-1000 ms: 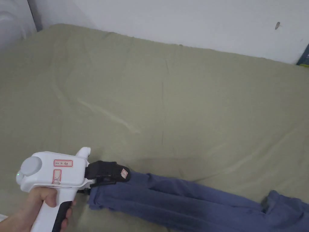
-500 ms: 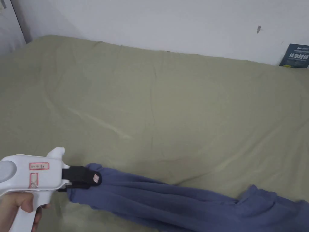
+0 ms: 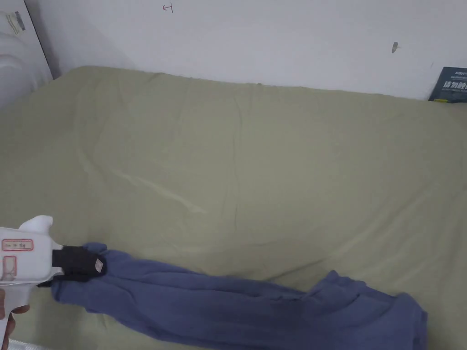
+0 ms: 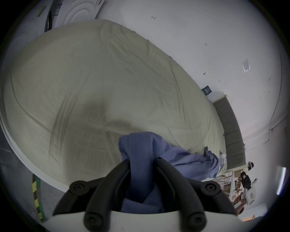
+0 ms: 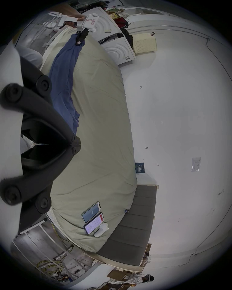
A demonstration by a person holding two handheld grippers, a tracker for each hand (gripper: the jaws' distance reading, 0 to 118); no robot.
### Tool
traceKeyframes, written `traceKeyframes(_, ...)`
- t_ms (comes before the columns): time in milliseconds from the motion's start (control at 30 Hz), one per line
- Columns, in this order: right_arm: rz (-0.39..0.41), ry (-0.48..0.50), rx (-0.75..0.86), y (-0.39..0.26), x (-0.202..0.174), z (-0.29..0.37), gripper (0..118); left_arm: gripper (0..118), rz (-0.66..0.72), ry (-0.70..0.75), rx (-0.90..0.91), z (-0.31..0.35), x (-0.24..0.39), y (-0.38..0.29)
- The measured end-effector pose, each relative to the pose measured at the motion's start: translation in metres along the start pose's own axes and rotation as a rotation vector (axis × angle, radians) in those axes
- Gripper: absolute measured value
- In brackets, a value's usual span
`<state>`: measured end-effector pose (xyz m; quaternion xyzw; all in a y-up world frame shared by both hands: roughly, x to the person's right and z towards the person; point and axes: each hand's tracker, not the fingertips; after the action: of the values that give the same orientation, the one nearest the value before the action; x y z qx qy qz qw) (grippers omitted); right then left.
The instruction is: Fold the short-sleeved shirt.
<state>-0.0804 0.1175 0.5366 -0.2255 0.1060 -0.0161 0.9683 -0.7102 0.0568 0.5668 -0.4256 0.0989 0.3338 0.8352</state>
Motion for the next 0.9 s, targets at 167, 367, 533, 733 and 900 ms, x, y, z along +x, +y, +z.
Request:
traceKeyframes(167, -0.004, 0.011, -0.008, -0.003, 0.004, 0.001, 1, 11, -0.156, 0.096, 0.026, 0.016, 0.072, -0.013)
traceKeyframes(367, -0.033, 0.034, -0.025, -0.009, 0.008, -0.001, 1, 11, -0.331, 0.221, 0.029, 0.003, 0.158, -0.041)
traceKeyframes(533, -0.052, 0.041, -0.035, -0.017, 0.015, 0.002, 1, 11, -0.466, 0.242, -0.059, -0.050, 0.206, -0.068)
traceKeyframes(733, -0.077, 0.028, -0.052, -0.023, 0.028, 0.007, 1, 15, -0.537, 0.340, -0.124, -0.130, 0.247, -0.106)
traceKeyframes(900, -0.084, 0.012, -0.061, -0.023, 0.034, 0.012, 1, 112, -0.469, 0.248, -0.122, -0.148, 0.242, -0.117)
